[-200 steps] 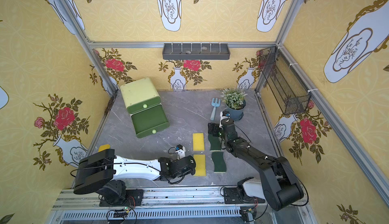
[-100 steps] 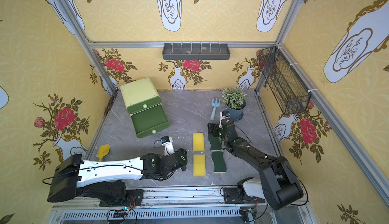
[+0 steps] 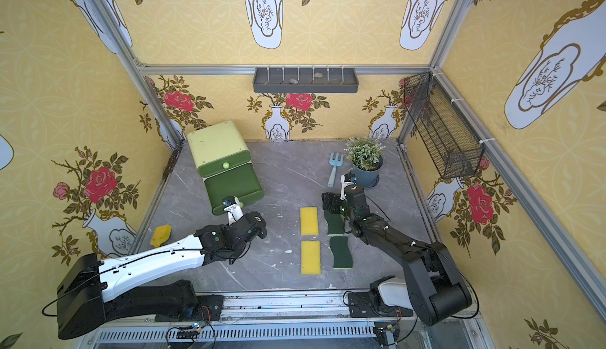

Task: Take the sponge out of the drawer
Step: Place the sponge at the center of the board, then close the drawer in the storage box.

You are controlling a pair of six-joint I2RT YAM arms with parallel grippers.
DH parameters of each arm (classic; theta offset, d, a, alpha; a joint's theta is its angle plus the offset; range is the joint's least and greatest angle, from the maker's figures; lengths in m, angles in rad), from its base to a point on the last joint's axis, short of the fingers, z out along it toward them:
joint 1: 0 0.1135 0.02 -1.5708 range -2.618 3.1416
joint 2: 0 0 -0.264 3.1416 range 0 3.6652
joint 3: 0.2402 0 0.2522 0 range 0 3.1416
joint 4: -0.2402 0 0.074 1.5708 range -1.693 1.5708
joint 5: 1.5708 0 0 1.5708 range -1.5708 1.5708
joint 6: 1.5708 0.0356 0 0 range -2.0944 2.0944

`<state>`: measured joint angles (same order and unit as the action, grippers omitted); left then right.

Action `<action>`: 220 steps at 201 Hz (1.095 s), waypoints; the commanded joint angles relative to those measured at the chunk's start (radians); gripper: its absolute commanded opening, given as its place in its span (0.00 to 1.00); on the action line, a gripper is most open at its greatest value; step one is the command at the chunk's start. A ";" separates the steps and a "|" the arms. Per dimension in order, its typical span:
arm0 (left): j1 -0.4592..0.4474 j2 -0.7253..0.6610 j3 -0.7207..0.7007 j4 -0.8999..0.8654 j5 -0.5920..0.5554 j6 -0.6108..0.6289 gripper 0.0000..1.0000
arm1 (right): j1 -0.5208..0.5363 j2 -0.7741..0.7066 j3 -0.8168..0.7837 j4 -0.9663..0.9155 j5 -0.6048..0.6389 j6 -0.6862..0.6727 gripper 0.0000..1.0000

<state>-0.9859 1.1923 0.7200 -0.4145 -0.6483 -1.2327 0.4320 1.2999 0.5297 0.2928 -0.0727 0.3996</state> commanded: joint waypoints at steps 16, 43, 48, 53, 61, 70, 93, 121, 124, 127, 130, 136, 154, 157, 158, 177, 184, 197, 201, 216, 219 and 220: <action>0.113 -0.003 -0.058 0.164 0.064 0.176 0.78 | 0.002 0.009 0.012 0.034 0.004 -0.001 0.89; 0.188 0.017 -0.068 0.202 0.089 0.237 0.79 | 0.001 0.015 0.016 0.028 0.006 -0.001 0.89; 0.200 0.023 -0.069 0.211 0.094 0.248 0.79 | 0.001 0.014 0.015 0.028 0.005 -0.001 0.89; 0.209 0.028 -0.070 0.223 0.097 0.262 0.79 | 0.001 0.013 0.015 0.028 0.006 -0.001 0.89; 0.224 0.038 -0.070 0.242 0.105 0.280 0.79 | 0.001 0.013 0.016 0.028 0.006 -0.002 0.89; 0.241 0.049 -0.070 0.264 0.121 0.294 0.79 | 0.001 0.013 0.015 0.028 0.006 -0.002 0.89; 0.289 0.093 -0.062 0.313 0.168 0.315 0.78 | 0.001 0.013 0.016 0.026 0.009 -0.002 0.89; 0.321 0.148 -0.032 0.342 0.181 0.348 0.78 | 0.001 0.012 0.017 0.024 0.011 -0.004 0.89; 0.322 0.153 -0.028 0.342 0.179 0.351 0.78 | 0.001 0.012 0.017 0.023 0.011 -0.004 0.89; 0.324 0.158 -0.024 0.342 0.176 0.354 0.78 | 0.001 0.011 0.016 0.023 0.012 -0.004 0.89; 0.325 0.163 -0.020 0.344 0.173 0.356 0.78 | 0.000 0.011 0.016 0.023 0.012 -0.004 0.89; 0.328 0.169 -0.016 0.349 0.168 0.362 0.78 | 0.001 0.010 0.017 0.023 0.011 -0.005 0.89; 0.341 0.183 -0.008 0.375 0.163 0.380 0.78 | 0.001 0.011 0.017 0.023 0.012 -0.006 0.89; 0.344 0.184 -0.008 0.378 0.162 0.383 0.78 | 0.001 0.011 0.017 0.023 0.011 -0.006 0.89; 0.344 0.185 -0.007 0.379 0.161 0.384 0.78 | 0.001 0.012 0.017 0.023 0.011 -0.007 0.89; 0.367 0.193 -0.005 0.391 0.155 0.394 0.77 | 0.001 0.012 0.018 0.021 0.012 -0.006 0.89; 0.376 0.192 -0.006 0.394 0.154 0.395 0.77 | 0.001 0.010 0.017 0.022 0.012 -0.005 0.89; 0.388 0.191 -0.004 0.405 0.156 0.403 0.77 | 0.001 0.010 0.017 0.019 0.011 -0.006 0.89; 0.390 0.190 -0.004 0.407 0.158 0.406 0.77 | 0.001 0.009 0.017 0.020 0.013 -0.005 0.89; 0.398 0.183 0.001 0.408 0.156 0.413 0.77 | 0.001 0.010 0.017 0.019 0.012 -0.005 0.89; 0.398 0.182 0.002 0.409 0.156 0.416 0.77 | 0.001 0.010 0.016 0.020 0.013 -0.006 0.89; 0.398 0.180 0.002 0.410 0.156 0.417 0.77 | 0.001 0.010 0.017 0.020 0.012 -0.007 0.89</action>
<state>-0.5961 1.3781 0.7143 -0.0486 -0.4755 -0.8463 0.4320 1.3125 0.5396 0.2886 -0.0689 0.3988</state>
